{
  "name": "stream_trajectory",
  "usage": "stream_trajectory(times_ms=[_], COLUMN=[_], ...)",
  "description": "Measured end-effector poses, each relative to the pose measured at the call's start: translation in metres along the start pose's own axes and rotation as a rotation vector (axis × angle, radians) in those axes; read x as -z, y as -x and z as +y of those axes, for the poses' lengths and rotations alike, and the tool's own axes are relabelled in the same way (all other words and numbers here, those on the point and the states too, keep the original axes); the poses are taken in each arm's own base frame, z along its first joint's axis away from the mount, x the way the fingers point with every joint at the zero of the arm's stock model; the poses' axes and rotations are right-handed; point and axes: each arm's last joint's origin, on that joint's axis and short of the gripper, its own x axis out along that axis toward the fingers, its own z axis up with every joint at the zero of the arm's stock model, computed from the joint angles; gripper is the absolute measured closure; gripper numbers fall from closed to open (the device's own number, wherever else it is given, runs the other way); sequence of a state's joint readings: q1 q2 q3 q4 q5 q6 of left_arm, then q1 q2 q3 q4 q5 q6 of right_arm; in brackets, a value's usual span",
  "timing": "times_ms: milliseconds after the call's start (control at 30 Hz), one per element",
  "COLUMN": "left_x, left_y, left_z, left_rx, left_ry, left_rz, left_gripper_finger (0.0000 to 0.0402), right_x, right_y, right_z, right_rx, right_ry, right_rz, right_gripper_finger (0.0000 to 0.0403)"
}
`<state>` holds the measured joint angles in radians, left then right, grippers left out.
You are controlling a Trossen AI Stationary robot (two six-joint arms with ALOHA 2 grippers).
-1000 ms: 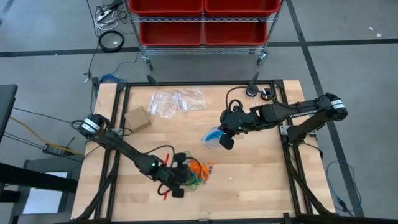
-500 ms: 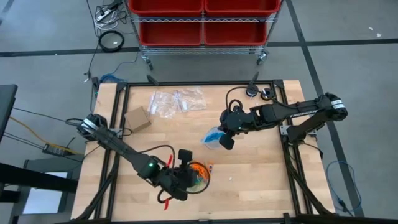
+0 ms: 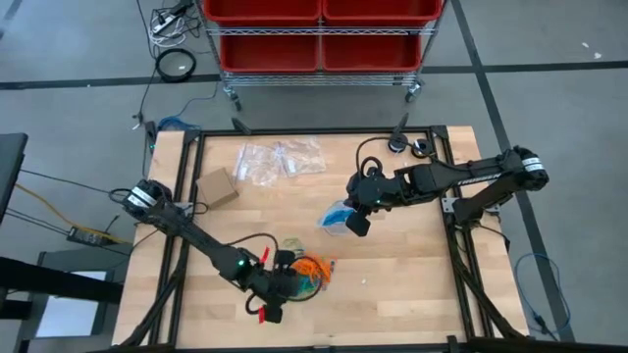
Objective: Sort rubber bands
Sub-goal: Put the blue rubber band into the transparent zip bag
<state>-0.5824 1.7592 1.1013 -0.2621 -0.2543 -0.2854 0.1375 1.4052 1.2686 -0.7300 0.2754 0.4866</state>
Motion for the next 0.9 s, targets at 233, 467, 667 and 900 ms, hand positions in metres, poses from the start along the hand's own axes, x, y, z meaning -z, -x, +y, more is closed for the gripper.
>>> stream_trajectory(times_ms=[233, 467, 667, 900], left_x=[0.03, 0.045, 0.051, 0.052], left_y=[-0.016, -0.029, -0.05, -0.054], left_z=[0.004, 0.012, 0.013, 0.013], left_rx=[-0.032, -0.043, 0.021, 0.025], left_ry=[0.004, 0.026, 0.036, 0.045], left_rz=[-0.117, -0.117, -0.098, -0.098], left_gripper_finger=[0.0265, 0.0261, 0.0261, 0.0261], right_x=[0.0, -0.001, -0.001, -0.001], right_y=[0.0, 0.0, 0.0, 0.0], right_z=[0.0, 0.0, 0.0, 0.0], right_rx=[-0.008, -0.008, -0.009, -0.009], right_ry=[-0.001, -0.003, -0.003, -0.001], right_rz=[0.002, 0.0, -0.002, -0.003], right_gripper_finger=[0.0403, 0.0403, 0.0403, 0.0403])
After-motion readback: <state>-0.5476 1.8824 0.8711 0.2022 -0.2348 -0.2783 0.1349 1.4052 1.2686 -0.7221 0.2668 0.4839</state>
